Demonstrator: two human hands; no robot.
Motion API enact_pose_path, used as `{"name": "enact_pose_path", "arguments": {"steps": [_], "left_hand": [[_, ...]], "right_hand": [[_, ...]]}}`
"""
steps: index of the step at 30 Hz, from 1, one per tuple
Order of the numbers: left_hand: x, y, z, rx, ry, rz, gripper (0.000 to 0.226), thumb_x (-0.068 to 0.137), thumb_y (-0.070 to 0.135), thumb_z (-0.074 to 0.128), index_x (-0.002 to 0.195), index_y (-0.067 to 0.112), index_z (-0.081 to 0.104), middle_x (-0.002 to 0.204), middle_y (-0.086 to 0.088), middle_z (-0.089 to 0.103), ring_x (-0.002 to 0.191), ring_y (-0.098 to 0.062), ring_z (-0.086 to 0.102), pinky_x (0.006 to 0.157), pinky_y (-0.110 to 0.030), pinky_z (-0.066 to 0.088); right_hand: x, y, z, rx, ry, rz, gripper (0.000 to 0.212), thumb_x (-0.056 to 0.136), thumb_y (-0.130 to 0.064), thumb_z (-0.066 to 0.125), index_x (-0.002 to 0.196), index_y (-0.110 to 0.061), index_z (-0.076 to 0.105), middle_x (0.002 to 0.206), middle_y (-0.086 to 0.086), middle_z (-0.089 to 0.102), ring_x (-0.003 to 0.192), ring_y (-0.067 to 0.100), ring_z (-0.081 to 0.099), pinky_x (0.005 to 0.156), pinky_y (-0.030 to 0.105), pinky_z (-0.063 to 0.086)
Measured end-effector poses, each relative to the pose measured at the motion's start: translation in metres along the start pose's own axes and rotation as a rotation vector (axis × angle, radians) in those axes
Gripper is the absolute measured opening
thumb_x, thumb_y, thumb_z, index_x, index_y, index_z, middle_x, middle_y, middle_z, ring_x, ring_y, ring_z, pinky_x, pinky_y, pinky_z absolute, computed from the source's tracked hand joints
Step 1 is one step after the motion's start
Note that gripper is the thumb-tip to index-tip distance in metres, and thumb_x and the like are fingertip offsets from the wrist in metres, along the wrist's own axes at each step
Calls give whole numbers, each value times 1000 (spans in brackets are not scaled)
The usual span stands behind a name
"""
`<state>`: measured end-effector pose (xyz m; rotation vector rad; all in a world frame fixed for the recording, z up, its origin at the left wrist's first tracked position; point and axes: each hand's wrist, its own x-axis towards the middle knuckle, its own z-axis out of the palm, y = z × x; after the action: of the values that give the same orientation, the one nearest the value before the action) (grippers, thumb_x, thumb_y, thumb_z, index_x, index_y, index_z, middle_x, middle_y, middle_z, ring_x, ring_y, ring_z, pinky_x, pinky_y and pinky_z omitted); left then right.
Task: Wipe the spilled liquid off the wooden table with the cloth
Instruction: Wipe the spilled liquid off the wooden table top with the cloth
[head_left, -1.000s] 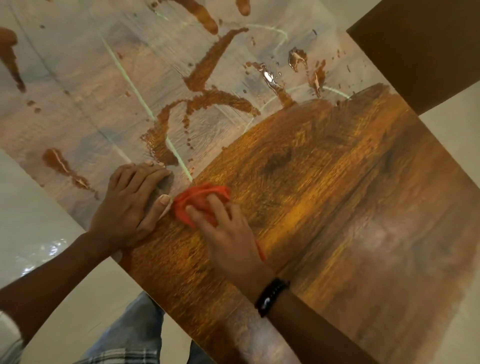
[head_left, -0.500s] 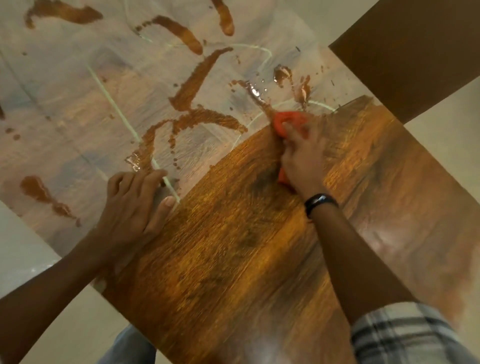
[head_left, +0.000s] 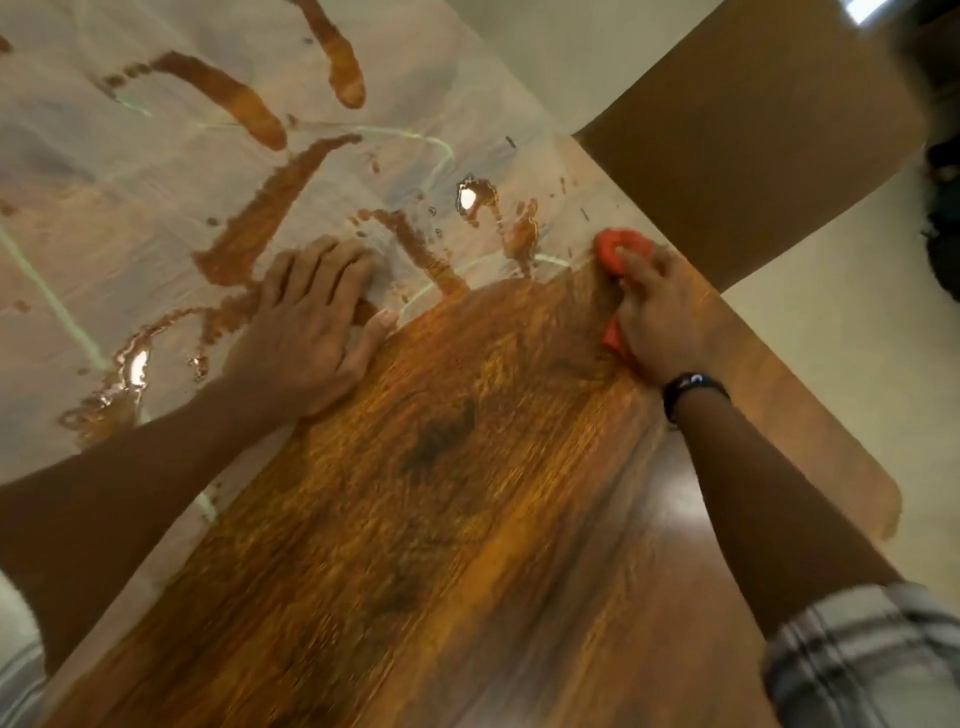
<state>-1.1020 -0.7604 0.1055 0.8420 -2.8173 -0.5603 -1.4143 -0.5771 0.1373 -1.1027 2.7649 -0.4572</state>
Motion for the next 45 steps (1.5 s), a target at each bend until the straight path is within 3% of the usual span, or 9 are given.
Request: {"name": "enact_pose_path", "arguments": {"steps": [6,11,16,21,25,30,35,41,45], "left_hand": [[-1,-1,0,-42,9,8,63,101,52,25,148,11,38,155,-11,36,149,-31,22,121,-50,13],[-3,-1,1,-86,55,9,64,103,52,24,148,8,37,155,-13,36,149,-32,24,122,-52,17],[-2,-2,2,-89,69,5,72,101,59,20,148,8,37,155,-13,37,149,-30,24,122,-51,18],[-3,-3,4,-104,55,-6,67,101,54,25,148,7,38,155,-12,36,150,-31,22,122,-54,17],[-2,-3,5,-95,46,-11,69,101,55,23,148,8,38,156,-13,35,150,-31,21,122,-54,16],[-2,-1,3,-81,38,-20,71,100,56,23,148,7,39,156,-14,36,150,-31,21,123,-51,13],[-2,-1,3,-91,39,-19,69,100,55,24,148,8,38,156,-13,36,151,-30,21,123,-50,13],[-2,-3,5,-71,53,-9,67,101,55,23,145,8,40,154,-14,38,150,-31,23,122,-49,15],[-1,-5,7,-68,57,-4,64,102,54,25,143,7,41,151,-14,39,148,-31,24,121,-50,15]], "right_hand": [[57,-11,5,8,106,248,44,101,-18,42,142,-30,52,147,10,35,129,34,35,111,40,31],[-43,-80,36,58,-75,-197,45,101,-27,41,143,-39,46,154,3,25,134,31,31,110,52,39],[-101,-103,46,15,-225,-602,46,99,-26,35,143,-35,47,146,7,38,111,27,43,88,40,48],[21,-30,14,-23,-31,-168,43,101,-18,46,141,-33,51,149,10,35,126,31,40,110,41,36],[78,2,0,11,111,213,42,102,-19,40,141,-29,53,141,10,39,125,34,37,106,35,32],[13,-66,38,34,37,-56,43,101,-25,45,142,-37,48,154,6,30,137,32,30,116,50,31],[-30,-98,55,-6,-67,-497,42,100,-23,48,141,-32,50,146,8,39,119,28,42,98,38,41],[63,-49,30,42,92,12,44,97,-21,46,137,-36,55,144,9,39,125,31,38,109,43,36],[20,20,10,19,202,229,39,100,-33,40,136,-47,49,145,5,38,125,29,42,103,35,35]]}}
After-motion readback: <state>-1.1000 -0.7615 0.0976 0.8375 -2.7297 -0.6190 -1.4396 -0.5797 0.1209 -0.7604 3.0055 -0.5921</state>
